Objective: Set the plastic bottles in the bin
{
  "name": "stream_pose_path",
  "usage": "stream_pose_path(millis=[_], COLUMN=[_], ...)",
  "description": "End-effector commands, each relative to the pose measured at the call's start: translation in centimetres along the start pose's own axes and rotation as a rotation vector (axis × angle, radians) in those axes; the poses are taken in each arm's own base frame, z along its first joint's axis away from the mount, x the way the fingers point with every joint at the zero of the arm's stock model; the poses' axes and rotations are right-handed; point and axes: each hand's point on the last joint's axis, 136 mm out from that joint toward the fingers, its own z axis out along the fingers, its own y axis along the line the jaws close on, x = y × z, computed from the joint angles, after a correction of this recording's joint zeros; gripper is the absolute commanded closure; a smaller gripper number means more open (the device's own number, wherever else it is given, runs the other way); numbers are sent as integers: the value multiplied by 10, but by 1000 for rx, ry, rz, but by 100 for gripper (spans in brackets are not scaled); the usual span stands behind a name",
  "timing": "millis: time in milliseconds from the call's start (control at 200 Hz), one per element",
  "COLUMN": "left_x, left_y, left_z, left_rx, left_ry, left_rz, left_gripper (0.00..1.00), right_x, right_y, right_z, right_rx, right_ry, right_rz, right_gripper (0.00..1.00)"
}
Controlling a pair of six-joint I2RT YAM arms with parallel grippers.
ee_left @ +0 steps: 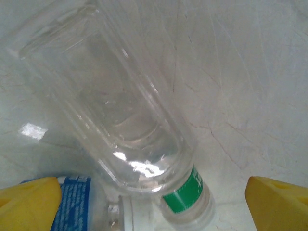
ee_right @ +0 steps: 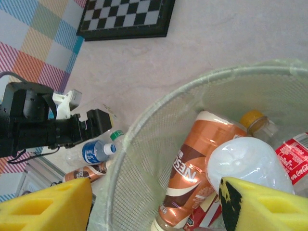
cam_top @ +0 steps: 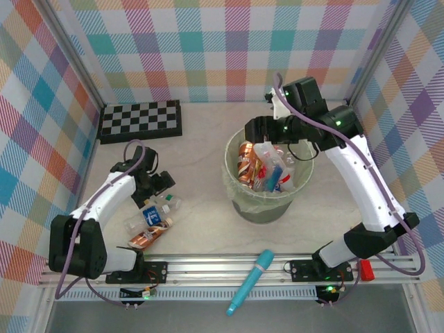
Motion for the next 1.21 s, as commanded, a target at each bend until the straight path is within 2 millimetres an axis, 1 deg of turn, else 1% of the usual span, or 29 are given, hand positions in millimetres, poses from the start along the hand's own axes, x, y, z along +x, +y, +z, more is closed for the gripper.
stream_pose_path(millis=[0, 150, 310, 410, 505, 615, 715, 850, 1000, 1075, 1200], left_x=[-7, -4, -2, -3, -4, 2, 3, -6, -17, -21, -31], left_y=[-7, -13, -25, -31, -37, -40, -40, -49, -69, -79, -95], left_z=[13, 30, 48, 55, 56, 55, 54, 43, 21, 5, -28], left_rx=[33, 57, 88, 88, 84, 75, 60, 68, 99, 123, 187], left_ry=[-9, 28, 65, 69, 65, 66, 52, 27, -2, -19, -71], left_rz=[-41, -62, -69, -56, -39, -17, -3, 24, 95, 139, 189], left_gripper=[5, 10, 15, 17, 20, 24, 31, 39, 42, 42, 43], right_x=[3, 3, 2, 3, 4, 6, 6, 4, 5, 4, 1], right_y=[-3, -6, -8, -10, -11, -13, -15, -15, -17, -15, -14], right_z=[-7, -8, -6, -4, -4, -4, -4, -3, -3, -6, -11], right_rx=[7, 16, 20, 23, 27, 35, 38, 31, 28, 16, -4], right_ry=[-5, -12, -8, -5, -2, -4, -11, -15, -14, -23, -43], right_rz=[7, 11, 16, 21, 24, 29, 37, 43, 52, 60, 80], right_gripper=[29, 29, 29, 29, 29, 29, 29, 29, 29, 29, 26])
